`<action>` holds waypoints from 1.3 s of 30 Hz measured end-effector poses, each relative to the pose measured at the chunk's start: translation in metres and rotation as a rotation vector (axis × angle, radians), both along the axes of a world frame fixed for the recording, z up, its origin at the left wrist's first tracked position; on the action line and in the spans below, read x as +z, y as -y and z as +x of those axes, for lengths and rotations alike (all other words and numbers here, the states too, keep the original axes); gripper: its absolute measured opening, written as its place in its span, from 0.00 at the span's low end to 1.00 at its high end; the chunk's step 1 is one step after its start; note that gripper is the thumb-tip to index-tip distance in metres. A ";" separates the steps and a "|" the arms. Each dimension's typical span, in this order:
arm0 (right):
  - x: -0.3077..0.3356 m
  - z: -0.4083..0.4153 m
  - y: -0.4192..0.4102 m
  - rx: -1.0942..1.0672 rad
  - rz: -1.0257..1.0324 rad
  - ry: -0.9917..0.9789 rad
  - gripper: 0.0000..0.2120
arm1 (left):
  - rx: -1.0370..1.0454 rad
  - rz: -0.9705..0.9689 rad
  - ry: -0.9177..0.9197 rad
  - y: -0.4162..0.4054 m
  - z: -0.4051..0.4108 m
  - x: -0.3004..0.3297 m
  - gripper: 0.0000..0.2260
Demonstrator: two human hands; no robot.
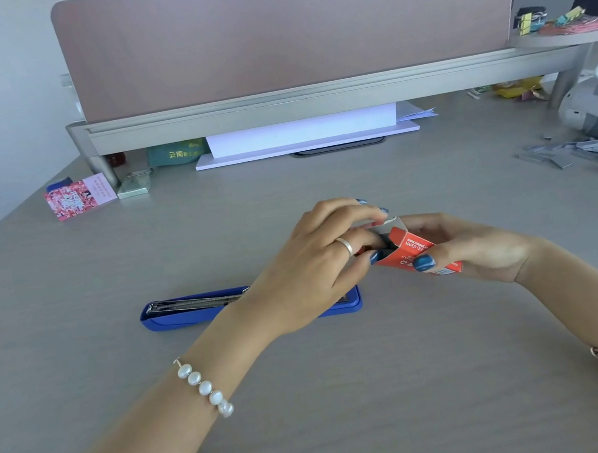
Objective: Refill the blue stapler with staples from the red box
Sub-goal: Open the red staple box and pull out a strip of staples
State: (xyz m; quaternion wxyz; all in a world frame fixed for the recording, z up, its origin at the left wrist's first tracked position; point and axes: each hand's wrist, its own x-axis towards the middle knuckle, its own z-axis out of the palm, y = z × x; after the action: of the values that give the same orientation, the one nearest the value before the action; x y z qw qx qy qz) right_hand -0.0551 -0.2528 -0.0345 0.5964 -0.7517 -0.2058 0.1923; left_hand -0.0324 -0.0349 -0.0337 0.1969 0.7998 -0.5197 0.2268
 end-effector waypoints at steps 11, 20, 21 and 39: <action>-0.004 0.001 -0.001 0.015 -0.033 0.004 0.28 | -0.001 0.040 0.167 0.001 0.007 -0.007 0.12; -0.004 0.001 -0.002 0.051 -0.084 0.023 0.34 | 0.015 -0.208 -0.115 -0.001 0.004 -0.002 0.09; -0.004 0.001 -0.002 0.050 -0.092 0.025 0.34 | 0.021 -0.240 -0.178 -0.001 0.003 -0.002 0.09; -0.001 -0.002 0.000 0.057 0.036 -0.019 0.30 | -0.030 -0.871 -0.840 -0.005 0.004 0.014 0.05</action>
State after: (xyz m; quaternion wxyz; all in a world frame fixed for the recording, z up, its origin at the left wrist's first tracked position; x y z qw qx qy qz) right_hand -0.0574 -0.2530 -0.0357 0.6060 -0.7327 -0.2251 0.2125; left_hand -0.0281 -0.0301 -0.0198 0.6978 0.6593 -0.2681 0.0807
